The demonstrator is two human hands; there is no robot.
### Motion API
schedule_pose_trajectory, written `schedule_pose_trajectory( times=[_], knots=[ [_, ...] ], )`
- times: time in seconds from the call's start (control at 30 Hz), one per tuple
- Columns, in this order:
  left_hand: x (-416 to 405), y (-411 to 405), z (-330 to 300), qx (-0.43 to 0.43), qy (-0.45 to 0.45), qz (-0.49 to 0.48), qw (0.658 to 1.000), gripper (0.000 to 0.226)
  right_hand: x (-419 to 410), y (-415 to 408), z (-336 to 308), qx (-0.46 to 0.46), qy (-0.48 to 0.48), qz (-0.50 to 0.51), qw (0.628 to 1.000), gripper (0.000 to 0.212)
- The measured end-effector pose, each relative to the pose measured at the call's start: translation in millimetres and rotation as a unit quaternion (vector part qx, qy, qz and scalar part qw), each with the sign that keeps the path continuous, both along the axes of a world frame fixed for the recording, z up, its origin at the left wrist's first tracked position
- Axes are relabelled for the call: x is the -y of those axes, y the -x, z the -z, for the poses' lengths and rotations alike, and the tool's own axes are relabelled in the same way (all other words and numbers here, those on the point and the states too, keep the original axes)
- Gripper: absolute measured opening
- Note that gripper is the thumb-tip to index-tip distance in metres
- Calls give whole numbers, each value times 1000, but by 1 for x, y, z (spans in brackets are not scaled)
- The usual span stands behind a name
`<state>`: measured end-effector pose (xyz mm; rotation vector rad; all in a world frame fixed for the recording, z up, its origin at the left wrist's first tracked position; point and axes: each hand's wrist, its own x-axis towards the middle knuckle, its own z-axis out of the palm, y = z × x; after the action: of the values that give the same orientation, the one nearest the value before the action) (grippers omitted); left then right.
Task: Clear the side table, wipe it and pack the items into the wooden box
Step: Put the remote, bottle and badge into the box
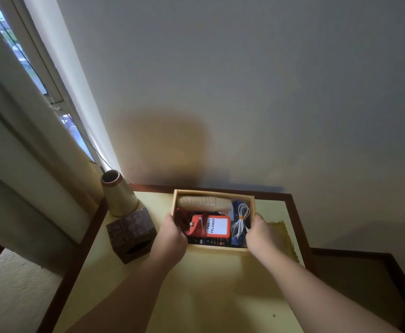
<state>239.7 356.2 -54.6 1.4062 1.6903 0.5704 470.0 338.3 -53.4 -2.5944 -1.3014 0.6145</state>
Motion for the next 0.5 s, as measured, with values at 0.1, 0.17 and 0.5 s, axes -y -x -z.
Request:
schedule_pose_trajectory(
  times=[0.1, 0.17, 0.5],
  knots=[
    [-14, 0, 2, 7, -1, -1, 1000, 38, -13, 0, 0, -1, 3, -10, 1000, 28],
    [-22, 1, 5, 7, 5, 10, 1000, 41, -18, 0, -2, 6, 8, -17, 1000, 26],
    [-51, -6, 13, -4, 41, -5, 999, 49, -32, -3, -3, 18, 5, -34, 999, 13]
  ],
)
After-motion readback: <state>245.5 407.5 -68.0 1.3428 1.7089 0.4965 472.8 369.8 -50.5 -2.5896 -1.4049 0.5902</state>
